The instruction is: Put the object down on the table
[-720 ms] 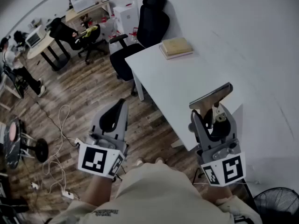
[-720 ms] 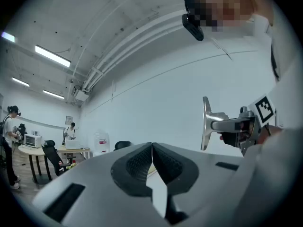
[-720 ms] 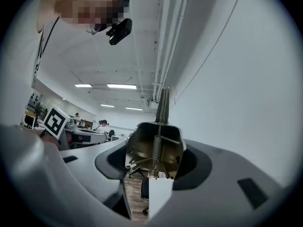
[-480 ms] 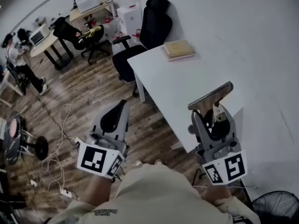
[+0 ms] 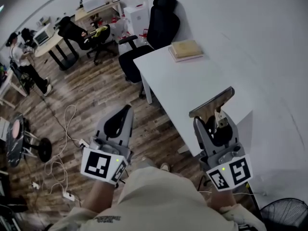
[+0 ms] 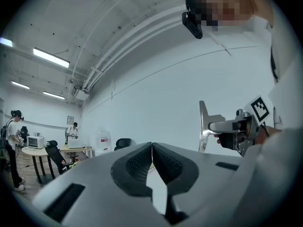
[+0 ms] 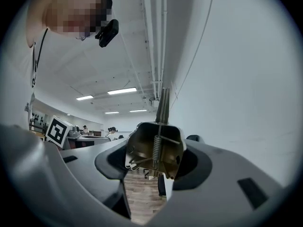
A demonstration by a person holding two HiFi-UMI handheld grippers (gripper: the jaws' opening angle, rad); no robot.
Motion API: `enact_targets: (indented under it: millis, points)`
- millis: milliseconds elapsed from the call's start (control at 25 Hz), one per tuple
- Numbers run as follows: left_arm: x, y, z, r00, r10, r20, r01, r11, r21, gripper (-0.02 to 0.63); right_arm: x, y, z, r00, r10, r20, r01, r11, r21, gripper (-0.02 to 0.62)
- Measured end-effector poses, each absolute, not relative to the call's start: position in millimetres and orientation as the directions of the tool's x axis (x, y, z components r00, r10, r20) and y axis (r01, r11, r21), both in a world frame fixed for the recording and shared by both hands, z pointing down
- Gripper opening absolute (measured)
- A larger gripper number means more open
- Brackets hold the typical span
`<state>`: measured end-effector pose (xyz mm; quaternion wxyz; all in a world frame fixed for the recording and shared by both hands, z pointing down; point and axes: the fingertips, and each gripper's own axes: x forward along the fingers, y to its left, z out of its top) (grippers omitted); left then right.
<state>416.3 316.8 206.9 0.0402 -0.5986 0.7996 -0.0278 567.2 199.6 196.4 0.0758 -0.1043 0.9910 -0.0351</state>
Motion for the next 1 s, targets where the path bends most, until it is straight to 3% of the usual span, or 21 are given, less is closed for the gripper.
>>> enact_targets:
  millis: [440,1000]
  points:
    - [396.5,311.6,226.8,-0.275,-0.961,-0.014,-0.959,0.275,-0.063,0.023,537.2,195.8,216.3,-0.980,-0.176,-0.092,-0.166,0.980,-0.111,0.241]
    - [282.2,281.2,254.8,-0.315,-0.949,0.012,-0.949,0.315,-0.024,0.023,416.6,160.7,241.2,-0.991,-0.131,-0.028,-0.127,0.983,-0.131,0.241]
